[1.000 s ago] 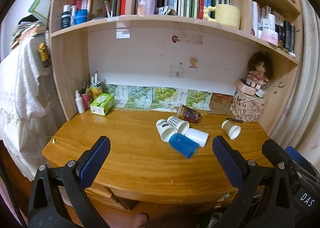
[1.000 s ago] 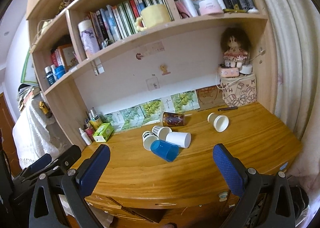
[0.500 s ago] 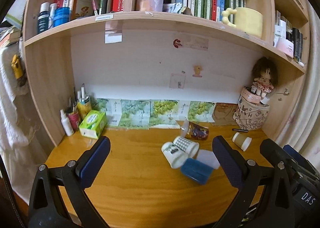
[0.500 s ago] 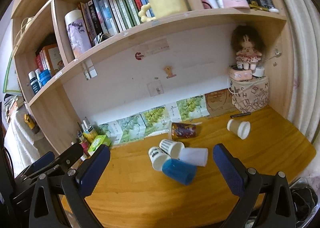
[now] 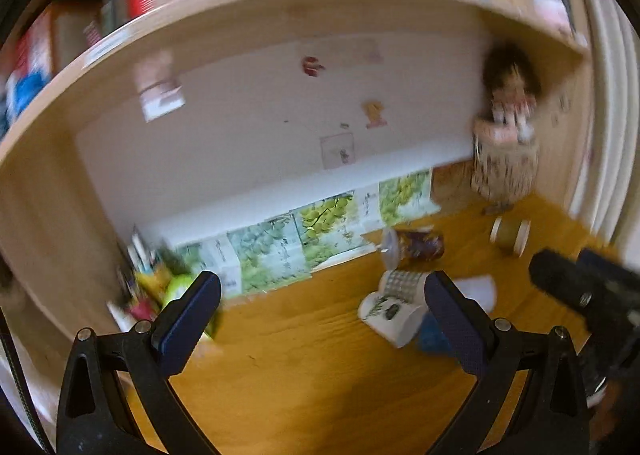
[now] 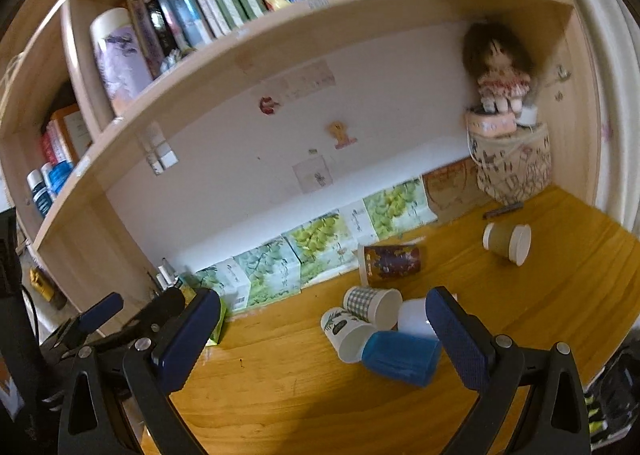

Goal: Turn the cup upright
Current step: 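Move the left tool toward the tipped-over cups on the desk, then close the left gripper around the white leaf-print paper cup's body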

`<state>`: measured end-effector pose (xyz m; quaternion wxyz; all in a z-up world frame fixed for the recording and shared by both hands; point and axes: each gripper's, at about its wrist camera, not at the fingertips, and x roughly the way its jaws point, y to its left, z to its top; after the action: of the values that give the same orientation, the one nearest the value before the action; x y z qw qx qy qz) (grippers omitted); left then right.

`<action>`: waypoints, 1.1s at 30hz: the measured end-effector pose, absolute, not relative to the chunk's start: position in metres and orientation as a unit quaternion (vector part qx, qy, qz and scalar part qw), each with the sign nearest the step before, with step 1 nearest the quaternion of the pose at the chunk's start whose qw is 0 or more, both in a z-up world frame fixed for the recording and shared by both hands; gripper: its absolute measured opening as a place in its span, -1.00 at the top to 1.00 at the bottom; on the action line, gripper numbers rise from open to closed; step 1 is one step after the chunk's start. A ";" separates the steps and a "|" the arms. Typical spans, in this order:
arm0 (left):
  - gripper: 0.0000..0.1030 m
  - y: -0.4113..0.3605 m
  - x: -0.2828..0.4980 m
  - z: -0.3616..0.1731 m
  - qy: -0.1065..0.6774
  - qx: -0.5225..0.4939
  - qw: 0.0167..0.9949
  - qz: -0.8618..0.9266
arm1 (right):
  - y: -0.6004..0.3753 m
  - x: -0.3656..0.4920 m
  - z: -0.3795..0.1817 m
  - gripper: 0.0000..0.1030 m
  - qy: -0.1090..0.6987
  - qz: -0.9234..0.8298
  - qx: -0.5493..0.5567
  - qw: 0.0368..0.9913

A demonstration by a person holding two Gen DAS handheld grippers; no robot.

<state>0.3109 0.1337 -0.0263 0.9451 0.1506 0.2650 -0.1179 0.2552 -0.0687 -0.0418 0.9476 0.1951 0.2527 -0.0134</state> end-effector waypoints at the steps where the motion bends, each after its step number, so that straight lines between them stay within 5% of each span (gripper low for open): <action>1: -0.98 0.131 0.314 -0.029 0.263 0.173 0.941 -0.124 | -0.068 0.259 -0.044 -1.00 0.260 -0.018 0.198 0.945; 33: -0.97 0.079 0.381 -0.172 0.156 0.574 0.690 -0.413 | -0.138 0.315 -0.162 -1.00 0.411 -0.098 0.460 0.781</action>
<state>0.3811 0.0791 -0.1722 0.6902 0.5737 0.1558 -0.4126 0.3153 -0.1377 -0.1622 0.7811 0.4597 0.4111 -0.0977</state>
